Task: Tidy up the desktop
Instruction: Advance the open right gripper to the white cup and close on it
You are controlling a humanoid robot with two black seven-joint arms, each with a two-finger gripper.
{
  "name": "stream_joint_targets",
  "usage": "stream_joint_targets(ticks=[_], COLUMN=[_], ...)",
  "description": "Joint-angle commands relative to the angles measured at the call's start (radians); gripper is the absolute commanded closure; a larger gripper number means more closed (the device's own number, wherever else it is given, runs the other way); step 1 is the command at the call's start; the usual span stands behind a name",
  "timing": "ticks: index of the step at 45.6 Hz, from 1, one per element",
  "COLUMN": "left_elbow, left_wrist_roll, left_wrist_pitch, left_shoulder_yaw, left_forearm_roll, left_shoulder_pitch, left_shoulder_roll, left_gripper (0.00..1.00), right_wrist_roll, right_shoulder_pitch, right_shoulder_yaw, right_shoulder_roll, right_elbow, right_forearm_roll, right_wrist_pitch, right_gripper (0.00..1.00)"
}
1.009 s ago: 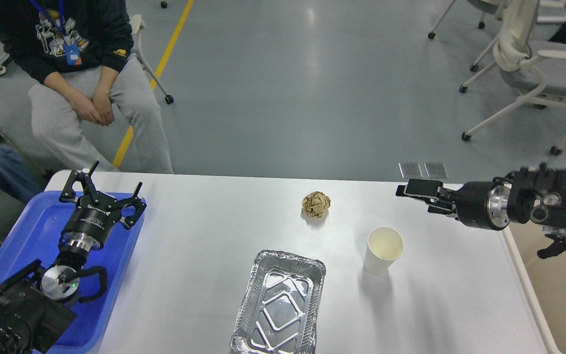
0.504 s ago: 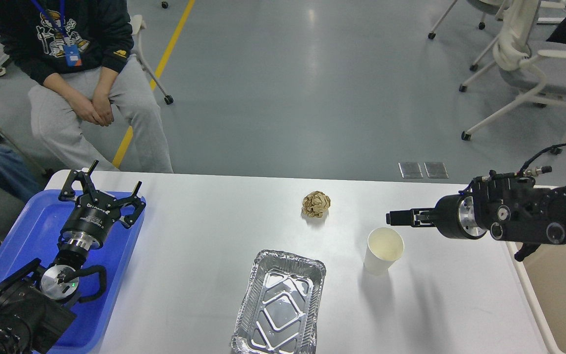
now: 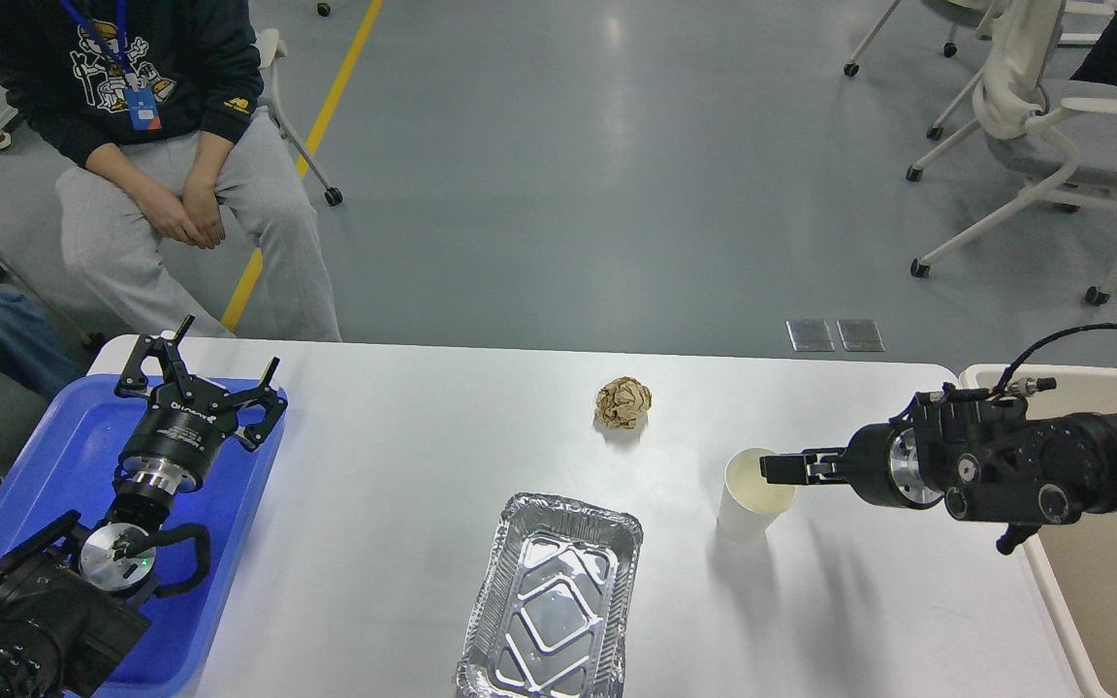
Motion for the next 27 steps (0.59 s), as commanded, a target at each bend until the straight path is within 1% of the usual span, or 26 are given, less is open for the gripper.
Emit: stream_joint_targets(ticks=[1,4,7,10,13,15,23,24,27], left_elbow=[0.000,0.000,0.000,0.000,0.000,0.000,0.000,0.000,0.000], left_wrist_roll=[0.000,0.000,0.000,0.000,0.000,0.000,0.000,0.000,0.000], left_wrist_pitch=[0.000,0.000,0.000,0.000,0.000,0.000,0.000,0.000,0.000], left_shoulder_yaw=[0.000,0.000,0.000,0.000,0.000,0.000,0.000,0.000,0.000], left_forearm_roll=[0.000,0.000,0.000,0.000,0.000,0.000,0.000,0.000,0.000], left_shoulder_pitch=[0.000,0.000,0.000,0.000,0.000,0.000,0.000,0.000,0.000], left_shoulder_roll=[0.000,0.000,0.000,0.001,0.001,0.000,0.000,0.000,0.000], left_gripper=[0.00,0.00,0.00,0.00,0.00,0.00,0.00,0.00,0.00], right_wrist_roll=[0.003,0.003,0.003,0.001,0.001,0.001,0.001,0.001,0.003], right_shoulder_pitch=[-0.038,-0.044,-0.053,-0.056,-0.058,-0.058,-0.058,-0.056,-0.053], right_shoulder_yaw=[-0.004,-0.004,-0.004,-0.004,-0.004,-0.005,-0.008,-0.008,-0.010], right_shoulder_roll=[0.007,0.007,0.006,0.006,0.006,0.006,0.004,0.003,-0.005], right_elbow=[-0.007,-0.007,-0.007,-0.007,-0.005,-0.005,-0.001,-0.001,0.006], right_forearm_roll=[0.005,0.007,0.007,0.008,0.008,0.008,0.001,0.001,-0.003], right_wrist_pitch=[-0.041,-0.044,-0.046,-0.046,-0.046,-0.046,-0.046,-0.046,-0.044], right_gripper=[0.13,0.14,0.18,0.27,0.31,0.40,0.95,1.00,1.00])
